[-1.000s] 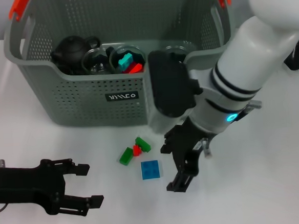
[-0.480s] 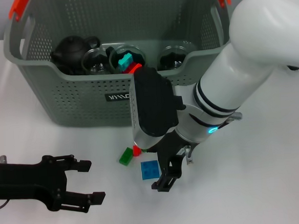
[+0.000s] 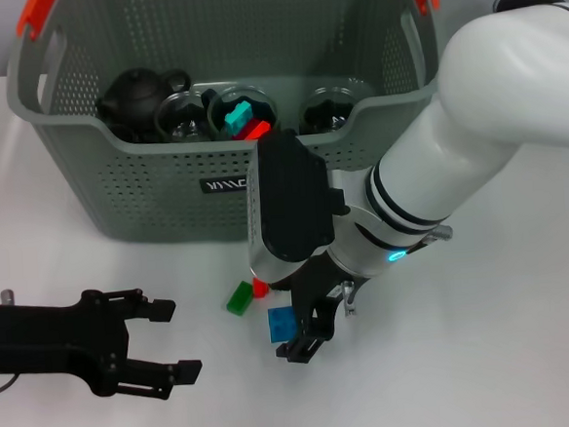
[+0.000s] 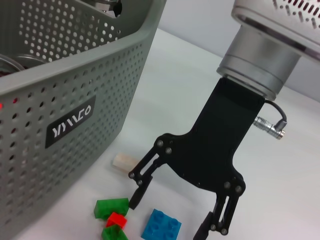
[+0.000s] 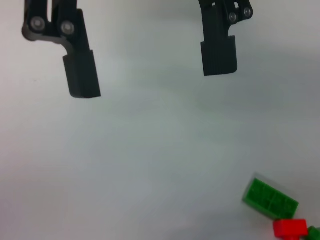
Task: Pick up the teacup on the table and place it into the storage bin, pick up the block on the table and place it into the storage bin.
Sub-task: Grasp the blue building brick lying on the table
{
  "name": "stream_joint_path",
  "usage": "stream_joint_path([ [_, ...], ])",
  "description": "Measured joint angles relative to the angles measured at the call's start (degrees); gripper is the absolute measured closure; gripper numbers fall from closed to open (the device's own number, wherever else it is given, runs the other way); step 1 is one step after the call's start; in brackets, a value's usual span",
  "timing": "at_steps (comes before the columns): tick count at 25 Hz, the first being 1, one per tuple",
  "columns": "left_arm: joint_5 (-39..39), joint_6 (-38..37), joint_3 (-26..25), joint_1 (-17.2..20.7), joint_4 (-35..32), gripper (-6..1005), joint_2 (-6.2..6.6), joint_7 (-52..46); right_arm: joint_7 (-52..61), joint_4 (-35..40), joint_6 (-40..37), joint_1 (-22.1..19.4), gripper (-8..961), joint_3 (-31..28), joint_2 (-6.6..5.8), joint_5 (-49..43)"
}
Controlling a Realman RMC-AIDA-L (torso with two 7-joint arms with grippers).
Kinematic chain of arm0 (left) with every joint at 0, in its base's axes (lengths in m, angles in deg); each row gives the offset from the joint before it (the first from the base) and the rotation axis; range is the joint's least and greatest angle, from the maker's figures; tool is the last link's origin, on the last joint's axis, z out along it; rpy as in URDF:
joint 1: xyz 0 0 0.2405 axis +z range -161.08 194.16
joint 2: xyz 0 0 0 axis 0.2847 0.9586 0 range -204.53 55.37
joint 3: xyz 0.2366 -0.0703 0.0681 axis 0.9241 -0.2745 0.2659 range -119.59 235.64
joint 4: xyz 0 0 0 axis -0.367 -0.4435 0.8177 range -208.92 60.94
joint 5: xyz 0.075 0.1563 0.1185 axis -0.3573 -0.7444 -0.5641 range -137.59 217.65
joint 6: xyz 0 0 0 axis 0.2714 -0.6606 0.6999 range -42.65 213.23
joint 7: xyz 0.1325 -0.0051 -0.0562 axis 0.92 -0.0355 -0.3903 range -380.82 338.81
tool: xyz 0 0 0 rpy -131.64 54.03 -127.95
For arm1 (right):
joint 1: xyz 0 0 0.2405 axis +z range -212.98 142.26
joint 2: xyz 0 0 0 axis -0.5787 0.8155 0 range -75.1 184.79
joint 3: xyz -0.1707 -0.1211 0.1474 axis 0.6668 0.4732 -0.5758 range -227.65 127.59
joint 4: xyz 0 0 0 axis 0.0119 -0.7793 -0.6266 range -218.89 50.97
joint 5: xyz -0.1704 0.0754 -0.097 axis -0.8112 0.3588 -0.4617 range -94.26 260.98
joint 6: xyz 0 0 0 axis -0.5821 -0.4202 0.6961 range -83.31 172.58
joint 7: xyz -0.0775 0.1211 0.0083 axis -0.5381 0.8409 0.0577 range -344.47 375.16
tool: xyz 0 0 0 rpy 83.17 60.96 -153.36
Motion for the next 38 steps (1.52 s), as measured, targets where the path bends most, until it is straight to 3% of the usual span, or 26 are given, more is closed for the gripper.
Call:
stream_joint_path([
  [11,0.6,0.0,0.0,-0.1,0.2,80,0.0,0.5,-0.6,-1.5,2.0,-0.1,199,0.6,0.0,1.8],
  [28,1.1,0.1,-0.5,-0.2,0.3,80,0.05,0.8,-0.7,-3.1,3.6,-0.2,276,1.4,0.09,3.1],
  [33,1.2,0.0,-1.0,-0.2,0.3,80,0.09,0.9,-0.5,-3.1,3.6,-0.3,427,1.4,0.09,3.1],
  [38,1.2,0.0,-1.3,-0.2,0.3,80,0.09,0.9,-0.5,-3.1,3.6,-0.3,428,1.5,0.09,3.1],
])
